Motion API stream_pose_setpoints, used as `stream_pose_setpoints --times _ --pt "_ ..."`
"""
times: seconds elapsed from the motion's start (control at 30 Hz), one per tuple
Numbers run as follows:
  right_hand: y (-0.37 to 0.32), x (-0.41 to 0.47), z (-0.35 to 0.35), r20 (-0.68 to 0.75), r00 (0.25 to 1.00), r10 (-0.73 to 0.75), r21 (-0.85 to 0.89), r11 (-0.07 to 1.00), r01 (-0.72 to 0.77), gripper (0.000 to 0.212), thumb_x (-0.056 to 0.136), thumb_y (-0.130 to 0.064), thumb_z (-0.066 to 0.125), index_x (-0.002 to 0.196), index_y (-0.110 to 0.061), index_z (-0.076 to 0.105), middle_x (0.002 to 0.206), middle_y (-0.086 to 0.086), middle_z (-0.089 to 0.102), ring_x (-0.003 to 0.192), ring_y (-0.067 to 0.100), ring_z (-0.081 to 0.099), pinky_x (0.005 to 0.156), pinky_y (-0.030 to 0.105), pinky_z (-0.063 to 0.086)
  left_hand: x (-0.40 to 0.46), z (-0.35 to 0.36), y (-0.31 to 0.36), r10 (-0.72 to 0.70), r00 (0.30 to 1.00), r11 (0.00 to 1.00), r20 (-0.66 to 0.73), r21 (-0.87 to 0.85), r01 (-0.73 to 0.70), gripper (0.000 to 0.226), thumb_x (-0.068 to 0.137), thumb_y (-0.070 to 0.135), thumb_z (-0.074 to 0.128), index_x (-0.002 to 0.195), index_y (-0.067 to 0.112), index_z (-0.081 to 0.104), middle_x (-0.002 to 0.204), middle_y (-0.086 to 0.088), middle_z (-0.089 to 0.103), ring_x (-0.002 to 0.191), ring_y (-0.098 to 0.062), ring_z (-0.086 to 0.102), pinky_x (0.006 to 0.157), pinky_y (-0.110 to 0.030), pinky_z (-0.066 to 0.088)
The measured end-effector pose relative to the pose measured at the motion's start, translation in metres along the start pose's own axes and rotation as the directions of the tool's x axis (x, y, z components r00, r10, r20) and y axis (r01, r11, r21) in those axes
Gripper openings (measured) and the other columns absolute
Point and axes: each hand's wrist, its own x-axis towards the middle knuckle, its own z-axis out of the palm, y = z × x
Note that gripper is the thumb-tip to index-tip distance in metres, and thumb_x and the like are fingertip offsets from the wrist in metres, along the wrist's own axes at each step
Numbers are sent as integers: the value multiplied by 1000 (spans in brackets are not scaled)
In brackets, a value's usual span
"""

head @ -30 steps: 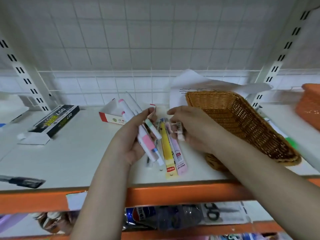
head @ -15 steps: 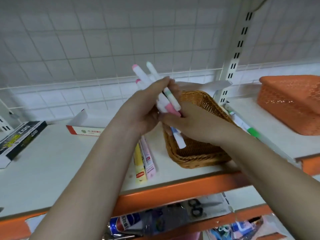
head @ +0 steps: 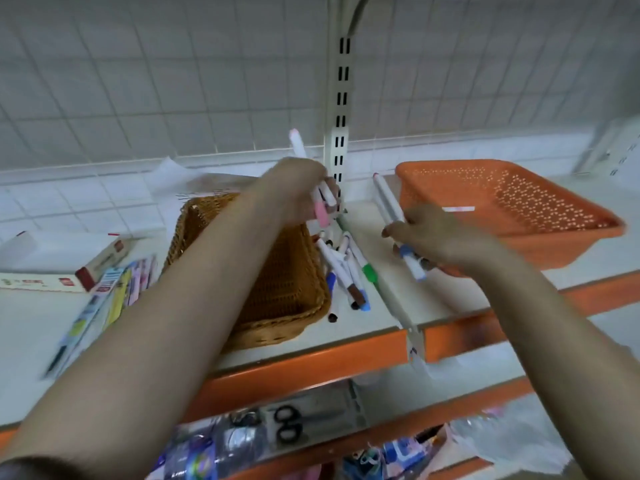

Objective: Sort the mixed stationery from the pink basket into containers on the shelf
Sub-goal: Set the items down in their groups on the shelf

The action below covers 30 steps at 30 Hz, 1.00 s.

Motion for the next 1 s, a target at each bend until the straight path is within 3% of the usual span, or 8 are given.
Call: stream_pose_setpoints --times 0.1,0.2,0.37,0.47,0.63,0.77,0.87,1.0 --pt "11 28 13 71 995 65 -37 997 -62 26 95 -19 47 78 -1 55 59 11 50 36 15 39 37 15 29 7 39 -27 31 999 843 -24 538 -13 13 95 6 47 89 2 58 86 -11 63 71 -19 63 48 -18 46" --pt "19 47 27 113 990 88 -11 996 -87 35 96 -20 47 65 -5 47 54 10 41 32 13 35 33 7 24 4 53 -42 -28 999 348 -41 936 49 20 97 7 45 107 0 61 108 -10 64 101 -24 58 75 -21 45" --pt "24 63 37 102 988 112 71 990 -119 39 99 -31 43 70 -6 49 59 10 44 46 17 38 51 23 34 9 52 -56 54 994 337 -99 938 75 31 99 18 44 124 5 58 126 -8 58 100 -19 55 70 -19 41" --pt "17 60 33 -26 999 -24 -40 999 23 33 98 -22 42 83 2 58 67 11 52 51 16 43 48 23 32 5 38 -50 191 961 722 -200 692 1 32 98 10 41 126 6 56 128 -11 56 115 -24 53 85 -24 42" --pt "-40 36 52 -216 880 -423 22 899 438 23 95 -19 48 76 -14 59 74 0 61 58 10 51 50 18 37 -40 -51 -48 517 798 656 -308 742 -139 32 92 5 42 104 20 68 92 -3 65 62 -10 54 48 -9 39" --pt "-95 7 92 -118 801 -587 57 802 595 20 95 -18 49 93 -11 68 82 6 70 77 24 64 59 20 43 -88 -161 -77 412 689 782 -596 619 67 26 88 5 47 85 23 66 90 -11 69 90 -30 67 84 -36 53" --pt "-132 -4 132 -50 776 -629 39 775 631 18 94 -19 51 95 -15 69 93 0 70 80 18 64 62 15 44 -111 -219 -107 293 632 733 -717 593 333 25 89 20 58 111 10 65 106 -17 68 96 -33 64 82 -33 47" --pt "-168 -13 188 64 804 -591 -70 801 594 20 93 -19 53 106 -10 66 102 4 66 89 21 64 70 25 46 -112 -250 -128 235 732 588 -639 693 417 58 84 44 65 129 10 54 126 -13 59 115 -29 54 90 -31 41"
